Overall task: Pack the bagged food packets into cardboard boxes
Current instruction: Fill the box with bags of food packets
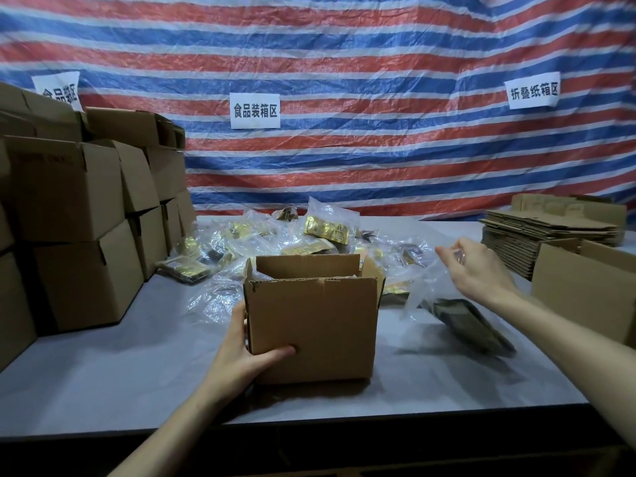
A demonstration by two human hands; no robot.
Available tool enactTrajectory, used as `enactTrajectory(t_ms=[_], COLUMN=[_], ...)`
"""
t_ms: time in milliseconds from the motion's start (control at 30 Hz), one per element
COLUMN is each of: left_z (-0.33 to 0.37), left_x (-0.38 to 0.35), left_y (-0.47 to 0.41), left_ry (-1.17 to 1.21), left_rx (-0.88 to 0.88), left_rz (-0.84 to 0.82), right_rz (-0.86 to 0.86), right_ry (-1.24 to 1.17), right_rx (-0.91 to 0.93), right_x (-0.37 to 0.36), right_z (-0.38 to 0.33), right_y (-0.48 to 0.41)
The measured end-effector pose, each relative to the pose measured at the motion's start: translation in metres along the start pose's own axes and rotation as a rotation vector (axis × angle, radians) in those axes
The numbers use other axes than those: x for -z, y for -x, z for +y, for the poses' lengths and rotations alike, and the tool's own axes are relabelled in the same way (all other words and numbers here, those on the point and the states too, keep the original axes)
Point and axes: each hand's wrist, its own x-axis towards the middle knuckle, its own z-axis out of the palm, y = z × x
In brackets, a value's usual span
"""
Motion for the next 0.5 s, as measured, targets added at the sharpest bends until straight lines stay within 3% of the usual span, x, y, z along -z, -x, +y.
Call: enactTrajectory(t_ms=[100,333,400,500], left_z=[-0.001,-0.005,-0.005,-0.007], left_x=[0.001,0.001,0.001,0.002], left_y=[-0.001,-0.002,-0.002,-0.002], left_ry=[-0.008,0.002,0.000,0.000], left_rx=[-0.004,0.001,0.003,0.011], left_rz=[-0.001,0.004,0.010,0.004], right_rz=[-0.062,-0.354,-0.262,0.045], right_ry=[0.034,-0.200,-0.087,-0.025], right_rx=[-0.032,-0.169,-0.134,-0.058], right_x=[0.002,0.017,0.021,0.028], right_z=[-0.008,-0.017,-0.018,-0.023], right_y=[0.003,-0.006,-0.009,-0.009])
